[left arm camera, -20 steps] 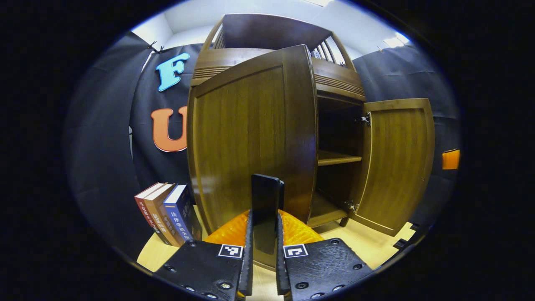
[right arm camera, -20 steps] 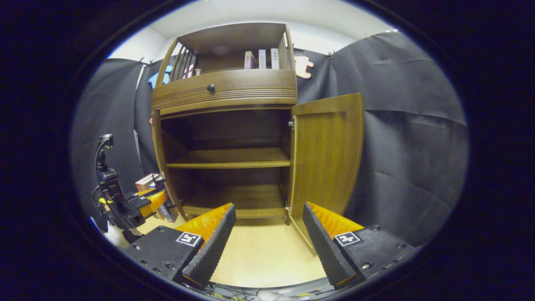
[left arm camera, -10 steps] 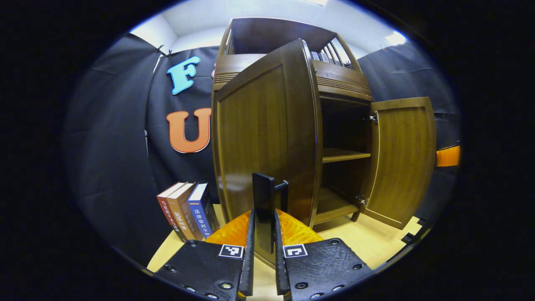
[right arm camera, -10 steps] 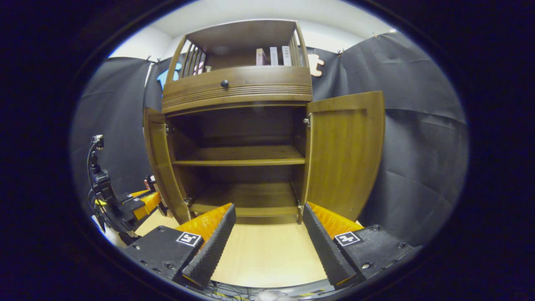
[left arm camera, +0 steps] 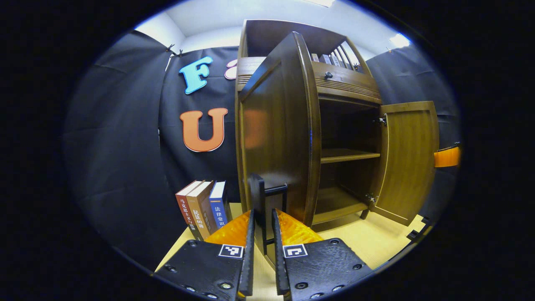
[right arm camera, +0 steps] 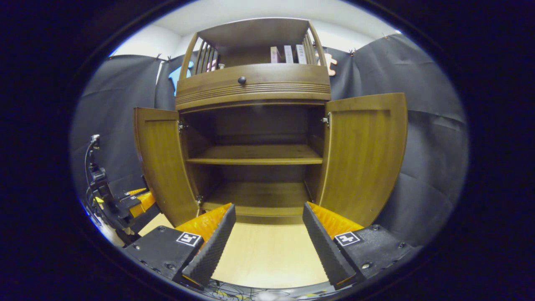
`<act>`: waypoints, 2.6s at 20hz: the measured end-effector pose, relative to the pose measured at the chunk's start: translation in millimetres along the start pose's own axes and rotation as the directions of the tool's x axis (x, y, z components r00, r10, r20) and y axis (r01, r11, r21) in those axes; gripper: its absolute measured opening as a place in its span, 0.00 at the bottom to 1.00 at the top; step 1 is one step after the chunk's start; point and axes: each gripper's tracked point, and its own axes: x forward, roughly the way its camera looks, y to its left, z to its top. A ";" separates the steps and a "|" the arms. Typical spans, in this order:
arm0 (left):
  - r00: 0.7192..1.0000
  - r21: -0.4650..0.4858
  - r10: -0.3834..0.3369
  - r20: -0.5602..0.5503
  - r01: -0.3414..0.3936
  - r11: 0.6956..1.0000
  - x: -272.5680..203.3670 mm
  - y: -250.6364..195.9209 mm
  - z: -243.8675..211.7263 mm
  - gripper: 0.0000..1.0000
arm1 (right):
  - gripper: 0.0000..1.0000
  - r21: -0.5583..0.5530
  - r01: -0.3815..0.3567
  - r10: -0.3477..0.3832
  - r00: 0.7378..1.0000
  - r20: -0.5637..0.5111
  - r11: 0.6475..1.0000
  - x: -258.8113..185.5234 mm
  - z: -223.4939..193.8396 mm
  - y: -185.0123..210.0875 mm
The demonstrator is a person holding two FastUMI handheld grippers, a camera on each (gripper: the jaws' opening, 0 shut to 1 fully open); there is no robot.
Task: Open the right door of the double-door shoe cabinet with the right hand, and open the left door with the left hand.
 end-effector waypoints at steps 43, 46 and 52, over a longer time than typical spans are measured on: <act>0.965 -0.021 0.261 -0.035 -0.262 0.965 -99.0 59.4 9.7 0.95 | 1.00 -0.053 -0.186 0.186 0.982 0.008 0.981 24.3 21.6 -26.2; 0.959 -0.055 0.283 -0.013 -0.283 0.958 -102.6 23.8 40.0 0.95 | 1.00 -0.055 -0.171 0.173 0.984 0.044 0.984 24.0 36.6 -48.4; 0.972 -0.051 0.233 0.037 -0.231 0.972 -98.1 -50.4 92.6 0.95 | 1.00 -0.026 -0.117 0.119 0.987 0.109 0.993 18.3 58.0 -88.4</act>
